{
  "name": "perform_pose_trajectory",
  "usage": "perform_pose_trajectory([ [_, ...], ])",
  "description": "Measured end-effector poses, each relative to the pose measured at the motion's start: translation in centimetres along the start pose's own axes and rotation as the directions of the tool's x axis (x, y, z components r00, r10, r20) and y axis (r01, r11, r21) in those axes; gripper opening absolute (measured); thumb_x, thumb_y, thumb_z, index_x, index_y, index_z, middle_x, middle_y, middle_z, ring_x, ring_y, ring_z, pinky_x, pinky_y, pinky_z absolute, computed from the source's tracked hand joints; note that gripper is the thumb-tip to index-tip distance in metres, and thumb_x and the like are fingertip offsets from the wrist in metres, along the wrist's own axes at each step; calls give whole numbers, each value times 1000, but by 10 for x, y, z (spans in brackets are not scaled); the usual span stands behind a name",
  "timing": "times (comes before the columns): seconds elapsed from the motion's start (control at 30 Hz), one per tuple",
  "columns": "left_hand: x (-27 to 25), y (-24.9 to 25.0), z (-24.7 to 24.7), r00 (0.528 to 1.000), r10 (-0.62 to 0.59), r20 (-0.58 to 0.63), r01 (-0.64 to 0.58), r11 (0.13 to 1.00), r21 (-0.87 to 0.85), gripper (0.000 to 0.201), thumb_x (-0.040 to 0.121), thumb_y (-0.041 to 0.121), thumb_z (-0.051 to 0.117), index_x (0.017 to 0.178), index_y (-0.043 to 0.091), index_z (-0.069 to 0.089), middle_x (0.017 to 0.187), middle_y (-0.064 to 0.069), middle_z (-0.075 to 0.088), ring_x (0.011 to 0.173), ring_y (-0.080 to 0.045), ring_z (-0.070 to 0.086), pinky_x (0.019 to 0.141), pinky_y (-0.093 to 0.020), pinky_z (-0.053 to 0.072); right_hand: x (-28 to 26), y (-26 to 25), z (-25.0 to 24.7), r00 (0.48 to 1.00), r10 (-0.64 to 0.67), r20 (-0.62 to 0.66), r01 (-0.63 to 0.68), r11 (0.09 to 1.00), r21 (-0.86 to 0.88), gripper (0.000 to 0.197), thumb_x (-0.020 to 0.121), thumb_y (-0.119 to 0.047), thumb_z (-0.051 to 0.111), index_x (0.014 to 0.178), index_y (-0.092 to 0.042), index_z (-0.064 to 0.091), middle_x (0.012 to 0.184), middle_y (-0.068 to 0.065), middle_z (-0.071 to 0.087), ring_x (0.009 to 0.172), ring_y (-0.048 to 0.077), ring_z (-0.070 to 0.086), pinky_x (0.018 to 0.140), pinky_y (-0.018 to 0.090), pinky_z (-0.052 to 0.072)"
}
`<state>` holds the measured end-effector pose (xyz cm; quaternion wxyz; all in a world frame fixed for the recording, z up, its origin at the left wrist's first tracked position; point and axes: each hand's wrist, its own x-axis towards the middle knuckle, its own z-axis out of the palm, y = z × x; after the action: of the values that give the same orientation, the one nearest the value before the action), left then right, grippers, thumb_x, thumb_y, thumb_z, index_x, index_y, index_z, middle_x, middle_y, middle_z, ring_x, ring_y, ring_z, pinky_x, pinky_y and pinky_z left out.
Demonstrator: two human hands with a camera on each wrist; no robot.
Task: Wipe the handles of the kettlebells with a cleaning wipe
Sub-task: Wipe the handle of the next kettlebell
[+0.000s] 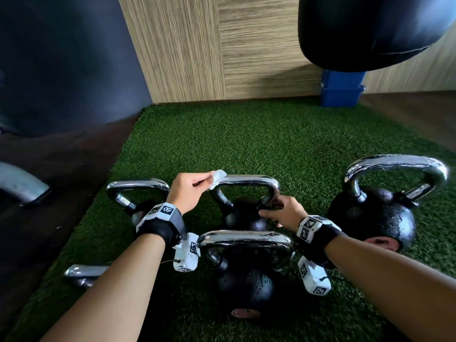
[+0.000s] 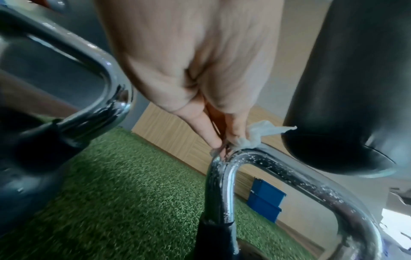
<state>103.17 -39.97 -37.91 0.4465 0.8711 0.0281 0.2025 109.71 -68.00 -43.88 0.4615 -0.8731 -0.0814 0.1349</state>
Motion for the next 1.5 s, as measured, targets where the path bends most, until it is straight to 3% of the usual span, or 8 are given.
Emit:
perform_pose_trajectory([
  [0.23, 2, -22, 4, 974, -218, 63, 227, 944, -239, 30, 90, -6, 70, 118, 4, 73, 102, -1, 79, 102, -17, 73, 96, -32, 56, 0, 1, -3, 1000, -17, -1, 17, 1000, 16, 31, 70, -39, 89, 94, -27, 73, 86, -2, 76, 76, 19, 73, 70, 35, 62],
  [0.37, -7, -37, 12, 963, -267, 44, 270, 942, -199, 24, 85, -2, 77, 108, 5, 77, 85, 15, 79, 91, -8, 71, 79, -16, 58, 1, 1, -2, 1000, -14, 8, 13, 997, 73, 27, 69, -33, 91, 87, -25, 72, 76, 1, 75, 64, 19, 68, 64, 34, 59],
  [0.57, -23, -44, 38, 901, -411, 141, 432, 880, -197, 22, 83, -2, 80, 72, 17, 81, 100, -25, 76, 103, -35, 71, 102, -59, 52, -2, -1, -3, 999, -34, 12, 33, 997, 77, 23, 70, -27, 91, 81, -21, 71, 69, 4, 73, 61, 21, 65, 61, 37, 57],
  [0.83, -14, -32, 30, 897, -363, 253, 415, 888, -197, 11, 83, 10, 83, 75, 16, 79, 81, -4, 79, 79, -16, 72, 72, -19, 61, -1, -10, -19, 998, -35, 59, 42, 992, -123, 29, 62, -7, 91, 79, -24, 74, 84, 4, 76, 80, 23, 72, 69, 31, 58],
  [1.03, 25, -3, 52, 894, -406, 191, 406, 913, 41, 28, 84, 12, 83, 99, -9, 74, 89, -16, 75, 63, -9, 70, 54, -14, 57, -11, -17, -32, 987, -47, 155, 95, 944, -317, 26, 76, -1, 76, 82, -27, 78, 68, -16, 68, 60, -2, 62, 44, 6, 41],
  [1.2, 59, 32, 66, 865, -417, 279, 335, 894, 296, 21, 79, 18, 86, 93, 4, 79, 90, -11, 79, 83, -21, 78, 82, -34, 63, -15, -22, -19, 969, -66, 238, 138, 944, -299, 33, 81, -4, 66, 85, -33, 82, 64, -16, 70, 55, -6, 59, 49, 10, 45],
  [1.3, 65, 43, 72, 886, -391, 248, 292, 888, 356, 16, 78, 20, 85, 92, 13, 81, 73, 5, 75, 70, -11, 72, 65, -19, 54, -14, -25, -21, 945, -9, 328, 75, 979, -191, 42, 86, 3, 60, 68, -30, 79, 77, -1, 77, 65, 8, 67, 64, 25, 55],
  [1.5, 51, 19, 70, 850, -437, 294, 434, 897, 77, 19, 84, 9, 81, 65, 14, 78, 83, -4, 78, 74, -14, 73, 58, -20, 59, 3, -29, -14, 982, -94, 163, 109, 990, -89, 26, 79, -19, 84, 103, -18, 75, 101, 5, 76, 78, 9, 66, 69, 19, 54],
])
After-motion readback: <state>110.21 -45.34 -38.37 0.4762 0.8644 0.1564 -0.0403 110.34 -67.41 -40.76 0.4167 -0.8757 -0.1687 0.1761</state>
